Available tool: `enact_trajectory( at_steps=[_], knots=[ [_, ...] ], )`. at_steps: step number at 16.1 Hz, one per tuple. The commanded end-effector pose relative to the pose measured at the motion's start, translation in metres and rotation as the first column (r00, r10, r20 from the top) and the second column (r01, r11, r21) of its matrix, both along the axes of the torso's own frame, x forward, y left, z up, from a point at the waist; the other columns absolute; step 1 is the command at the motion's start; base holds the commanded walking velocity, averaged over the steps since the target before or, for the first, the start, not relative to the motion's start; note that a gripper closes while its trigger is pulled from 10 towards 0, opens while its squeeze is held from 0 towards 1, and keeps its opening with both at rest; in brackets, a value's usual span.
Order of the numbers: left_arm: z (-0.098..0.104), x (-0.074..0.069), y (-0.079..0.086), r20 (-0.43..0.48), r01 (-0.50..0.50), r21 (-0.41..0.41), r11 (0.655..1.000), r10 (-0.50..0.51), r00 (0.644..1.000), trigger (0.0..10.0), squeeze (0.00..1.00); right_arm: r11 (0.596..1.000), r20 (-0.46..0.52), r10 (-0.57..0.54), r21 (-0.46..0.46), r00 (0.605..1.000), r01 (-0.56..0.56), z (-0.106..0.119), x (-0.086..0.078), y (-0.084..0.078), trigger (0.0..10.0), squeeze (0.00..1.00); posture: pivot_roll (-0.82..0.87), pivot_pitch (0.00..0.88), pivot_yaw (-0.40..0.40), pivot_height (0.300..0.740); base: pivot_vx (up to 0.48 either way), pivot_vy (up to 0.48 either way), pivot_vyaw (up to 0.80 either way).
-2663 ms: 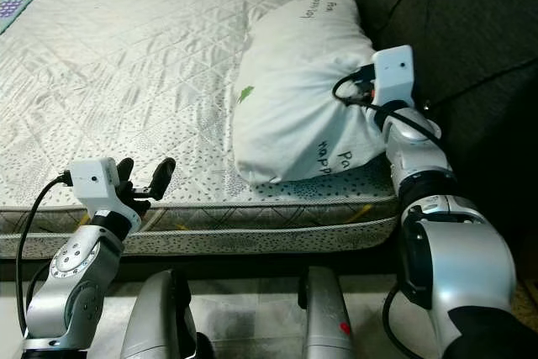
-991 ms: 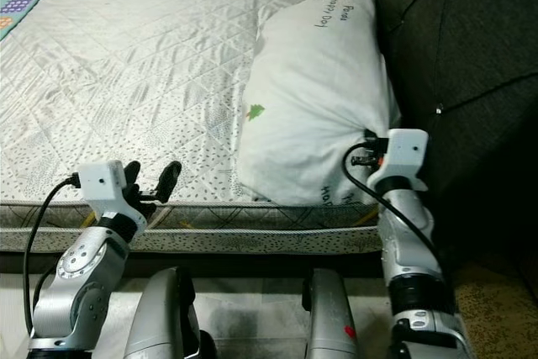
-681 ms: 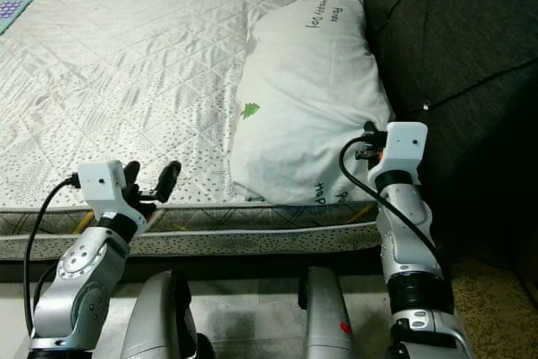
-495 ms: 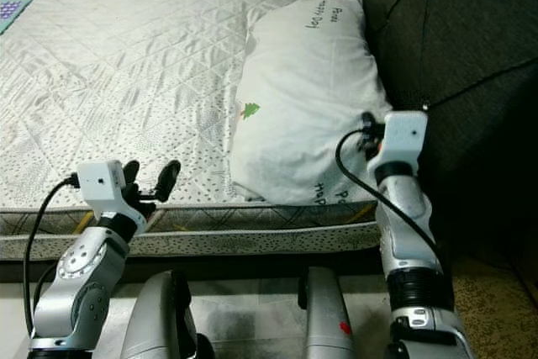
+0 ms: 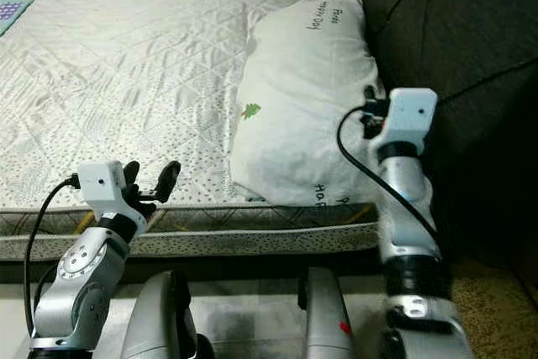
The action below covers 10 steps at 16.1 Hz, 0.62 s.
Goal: Clean up the room
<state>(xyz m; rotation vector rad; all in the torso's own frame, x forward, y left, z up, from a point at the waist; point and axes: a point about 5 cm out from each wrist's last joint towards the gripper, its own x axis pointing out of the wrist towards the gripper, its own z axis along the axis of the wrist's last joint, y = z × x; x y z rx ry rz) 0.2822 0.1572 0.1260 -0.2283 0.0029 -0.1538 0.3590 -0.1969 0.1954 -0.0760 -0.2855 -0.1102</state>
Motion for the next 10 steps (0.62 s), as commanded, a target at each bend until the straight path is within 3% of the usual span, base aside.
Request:
enact_trajectory(
  at_steps=[1,3,5,6,8,10],
  knots=[
    [0.0,0.001,0.001,0.0,-0.005,0.015,1.0,0.005,1.0,10.0,0.0,0.999,-0.045,0.037,0.001,0.998,-0.037,-0.009,0.007,0.018,10.0,1.0,-0.14,0.104,0.076,0.551,0.0,0.0,0.0],
    [0.002,0.002,0.0,0.006,-0.005,0.015,1.0,0.005,1.0,10.0,0.0,0.997,-0.108,0.081,0.017,0.991,-0.08,-0.019,0.019,0.043,10.0,1.0,-0.13,0.106,0.076,0.551,0.0,0.0,0.0],
    [0.003,0.001,0.003,0.008,-0.016,0.015,1.0,0.016,1.0,10.0,0.0,0.997,-0.253,0.08,0.027,0.964,-0.076,-0.038,0.027,0.057,10.0,1.0,-0.11,0.109,0.064,0.551,0.0,0.0,0.0],
    [0.003,0.001,0.004,0.008,-0.023,0.015,1.0,0.023,1.0,10.0,0.0,0.997,-0.335,0.078,0.052,0.939,-0.064,-0.051,0.027,0.059,10.0,1.0,-0.11,0.107,0.058,0.551,0.0,0.0,0.0],
    [0.004,0.0,0.006,0.013,-0.038,0.012,0.999,0.038,0.999,10.0,0.0,0.994,-0.547,0.095,0.097,0.832,-0.05,-0.092,0.018,0.064,10.0,1.0,-0.1,0.105,0.051,0.551,0.0,0.0,0.0],
    [0.004,0.001,0.006,0.015,-0.042,0.011,0.999,0.042,0.999,10.0,0.0,0.989,-0.619,0.11,0.144,0.777,-0.025,-0.112,0.009,0.064,10.0,1.0,-0.1,0.103,0.049,0.551,0.0,0.0,0.0]
  ],
)
